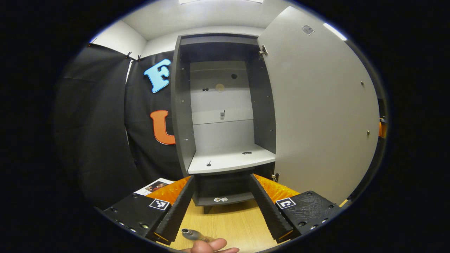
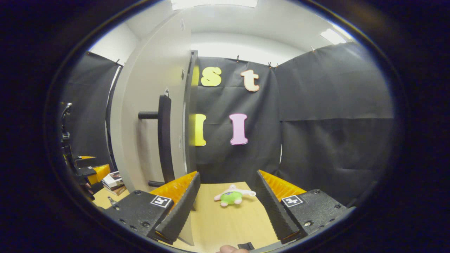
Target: Open the cabinet door with the right hand, grasp the bottle in the cabinet with the left hand and place it on the coaster, then close the cabinet door with the right hand.
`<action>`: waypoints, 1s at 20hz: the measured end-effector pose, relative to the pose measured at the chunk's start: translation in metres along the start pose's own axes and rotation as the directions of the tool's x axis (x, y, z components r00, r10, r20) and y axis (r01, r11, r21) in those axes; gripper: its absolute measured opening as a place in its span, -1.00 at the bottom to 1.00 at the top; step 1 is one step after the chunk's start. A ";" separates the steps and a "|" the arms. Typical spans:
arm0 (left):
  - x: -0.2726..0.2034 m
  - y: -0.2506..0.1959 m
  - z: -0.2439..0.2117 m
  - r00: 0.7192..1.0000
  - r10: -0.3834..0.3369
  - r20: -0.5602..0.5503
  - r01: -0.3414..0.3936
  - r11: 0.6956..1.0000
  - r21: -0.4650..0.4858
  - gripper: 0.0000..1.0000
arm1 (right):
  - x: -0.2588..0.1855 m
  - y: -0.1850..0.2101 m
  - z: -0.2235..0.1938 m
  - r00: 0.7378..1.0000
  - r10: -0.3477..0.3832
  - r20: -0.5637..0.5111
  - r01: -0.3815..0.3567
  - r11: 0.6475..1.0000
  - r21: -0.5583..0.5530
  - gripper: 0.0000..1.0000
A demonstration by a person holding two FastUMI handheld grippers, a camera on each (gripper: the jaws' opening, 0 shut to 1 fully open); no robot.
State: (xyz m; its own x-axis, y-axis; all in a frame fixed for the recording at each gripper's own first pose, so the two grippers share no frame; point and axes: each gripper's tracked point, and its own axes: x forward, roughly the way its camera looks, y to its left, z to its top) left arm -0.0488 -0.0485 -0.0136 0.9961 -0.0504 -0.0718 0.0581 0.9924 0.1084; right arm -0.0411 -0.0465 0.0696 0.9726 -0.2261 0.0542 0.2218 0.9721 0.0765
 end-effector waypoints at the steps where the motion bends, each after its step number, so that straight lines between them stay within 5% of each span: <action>1: 0.000 0.004 0.000 1.000 0.002 0.002 -0.002 1.000 -0.006 0.88 | -0.001 0.001 -0.002 1.000 -0.008 -0.012 0.008 1.000 0.009 0.96; 4: -0.001 0.019 -0.005 1.000 0.009 0.004 -0.009 0.999 -0.036 0.87 | -0.002 0.007 0.000 1.000 -0.014 -0.023 0.014 0.999 0.036 0.80; 20: -0.035 0.113 -0.041 0.985 0.165 -0.052 -0.170 0.979 -0.111 0.89 | 0.005 0.120 -0.008 0.983 0.170 -0.075 -0.160 0.980 0.121 0.90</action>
State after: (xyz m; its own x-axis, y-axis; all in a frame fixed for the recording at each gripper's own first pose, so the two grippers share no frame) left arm -0.0800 0.0696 -0.0394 0.9872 0.1203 -0.1047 -0.1200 0.9927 0.0085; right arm -0.0094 0.0695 0.0711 0.9986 -0.0523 -0.0081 0.0529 0.9810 0.1868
